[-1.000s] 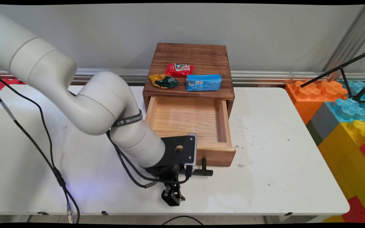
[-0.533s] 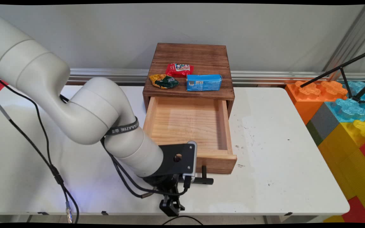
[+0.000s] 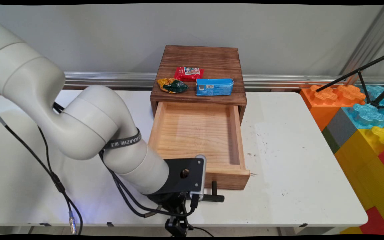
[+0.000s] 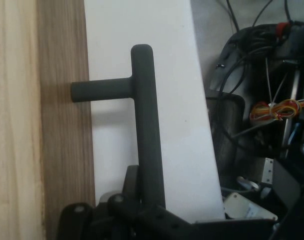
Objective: Open the drawer
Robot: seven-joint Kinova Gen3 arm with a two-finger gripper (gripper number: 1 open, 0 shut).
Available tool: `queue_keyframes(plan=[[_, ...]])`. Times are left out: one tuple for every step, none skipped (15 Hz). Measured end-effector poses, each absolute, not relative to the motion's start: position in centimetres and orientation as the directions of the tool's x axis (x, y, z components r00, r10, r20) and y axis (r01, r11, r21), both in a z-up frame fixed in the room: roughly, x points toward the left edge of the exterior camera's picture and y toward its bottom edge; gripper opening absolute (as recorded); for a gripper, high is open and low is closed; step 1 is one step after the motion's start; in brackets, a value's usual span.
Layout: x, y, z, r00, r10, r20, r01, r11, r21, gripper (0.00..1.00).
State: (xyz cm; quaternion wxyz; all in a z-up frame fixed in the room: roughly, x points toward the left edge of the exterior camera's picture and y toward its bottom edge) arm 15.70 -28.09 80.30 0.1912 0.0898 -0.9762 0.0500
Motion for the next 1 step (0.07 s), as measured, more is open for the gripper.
queue_keyframes(plan=[[15.73, -27.97, 80.37, -0.911, -0.155, 0.383, -0.193, 0.979, -0.064, 1.00]])
